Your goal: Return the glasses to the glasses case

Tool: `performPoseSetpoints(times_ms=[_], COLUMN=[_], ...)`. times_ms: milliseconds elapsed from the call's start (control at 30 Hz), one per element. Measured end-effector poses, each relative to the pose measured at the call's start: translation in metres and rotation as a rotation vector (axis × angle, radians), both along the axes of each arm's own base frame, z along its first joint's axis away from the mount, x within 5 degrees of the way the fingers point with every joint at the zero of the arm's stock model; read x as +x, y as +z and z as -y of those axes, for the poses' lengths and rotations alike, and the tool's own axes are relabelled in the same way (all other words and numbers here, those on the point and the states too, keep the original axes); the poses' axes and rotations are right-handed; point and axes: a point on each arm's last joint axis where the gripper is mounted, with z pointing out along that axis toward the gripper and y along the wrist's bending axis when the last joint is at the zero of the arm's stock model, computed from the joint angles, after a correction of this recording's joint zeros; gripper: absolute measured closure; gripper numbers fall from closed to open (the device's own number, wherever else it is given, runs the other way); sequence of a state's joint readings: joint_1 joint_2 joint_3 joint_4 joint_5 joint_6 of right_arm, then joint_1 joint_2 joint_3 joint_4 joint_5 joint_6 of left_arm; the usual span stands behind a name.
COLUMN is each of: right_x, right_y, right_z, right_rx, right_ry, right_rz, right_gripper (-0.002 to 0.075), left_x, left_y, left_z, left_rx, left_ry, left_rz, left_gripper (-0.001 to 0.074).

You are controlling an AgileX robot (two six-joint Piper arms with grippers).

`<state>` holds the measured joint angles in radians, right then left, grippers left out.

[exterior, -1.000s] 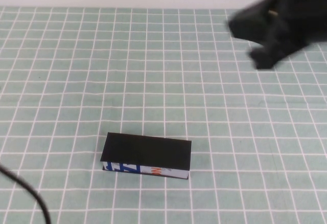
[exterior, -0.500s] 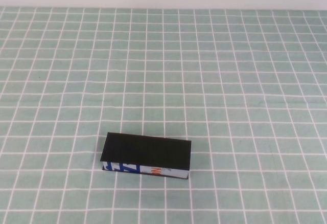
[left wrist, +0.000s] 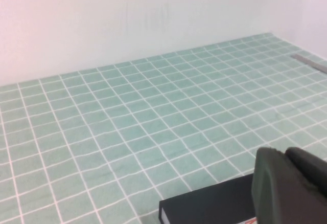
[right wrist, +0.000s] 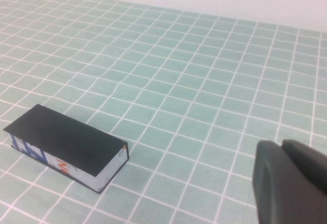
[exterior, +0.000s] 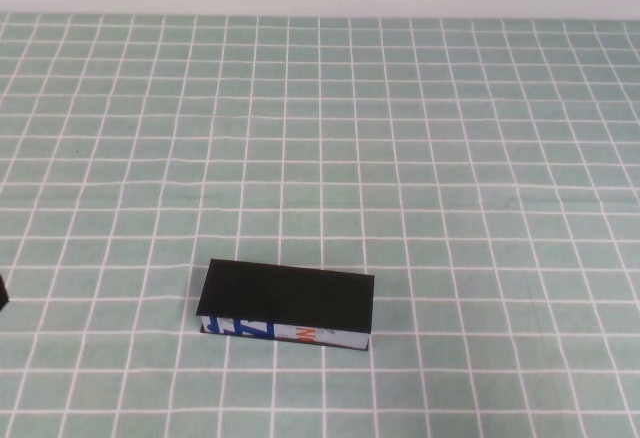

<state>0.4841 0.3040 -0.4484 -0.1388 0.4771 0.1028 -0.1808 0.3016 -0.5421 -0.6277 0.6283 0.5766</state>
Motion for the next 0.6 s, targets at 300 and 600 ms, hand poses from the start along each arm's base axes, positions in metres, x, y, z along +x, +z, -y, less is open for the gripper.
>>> performPoseSetpoints(times_ms=[300, 600], right_x=[0.0, 0.0001], right_y=[-0.0005, -0.0007], right_z=[0.0004, 0.0005], right_rx=[-0.005, -0.008], right_ry=[-0.003, -0.004], right_rz=[-0.003, -0.005], right_gripper=[0.0737, 0.0737], left_x=[0.0005, 0.0005], left_y=[0.0012, 0.0012], left_z=[-0.0004, -0.0004], left_rx=[-0.013, -0.014], left_ry=[0.008, 0.008], left_rz=[0.008, 0.007], left_gripper=[0.0737, 0.0737])
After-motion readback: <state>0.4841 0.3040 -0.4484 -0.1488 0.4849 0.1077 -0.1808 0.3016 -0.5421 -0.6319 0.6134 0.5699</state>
